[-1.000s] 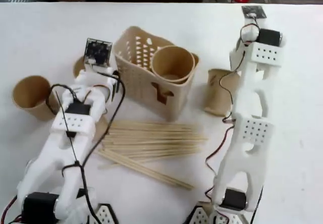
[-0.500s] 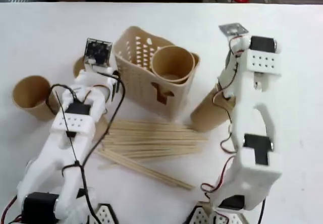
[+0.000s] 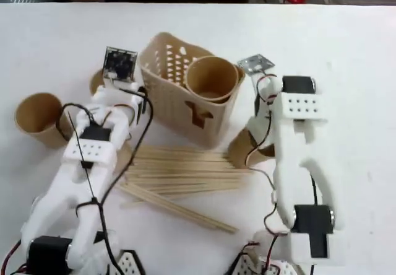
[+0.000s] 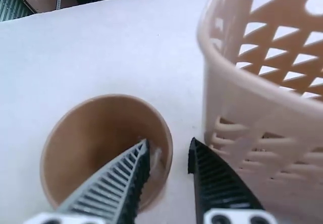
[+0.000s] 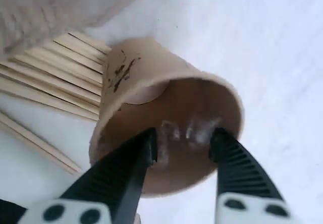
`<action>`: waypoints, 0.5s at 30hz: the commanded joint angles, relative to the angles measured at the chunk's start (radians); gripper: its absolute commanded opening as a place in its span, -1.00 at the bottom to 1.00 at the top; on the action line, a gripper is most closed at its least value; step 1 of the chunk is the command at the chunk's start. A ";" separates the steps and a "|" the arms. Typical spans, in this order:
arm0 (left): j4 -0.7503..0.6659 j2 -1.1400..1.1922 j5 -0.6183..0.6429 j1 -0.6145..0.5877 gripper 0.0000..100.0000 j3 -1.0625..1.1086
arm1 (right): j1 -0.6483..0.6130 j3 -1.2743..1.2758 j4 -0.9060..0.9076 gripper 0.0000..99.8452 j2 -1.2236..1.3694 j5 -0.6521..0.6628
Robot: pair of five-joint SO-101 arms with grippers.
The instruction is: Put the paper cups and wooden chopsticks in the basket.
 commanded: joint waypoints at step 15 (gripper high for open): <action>-0.029 -0.008 -0.012 -0.008 -0.71 -0.012 | -0.015 -0.017 -0.036 -0.45 -0.125 0.014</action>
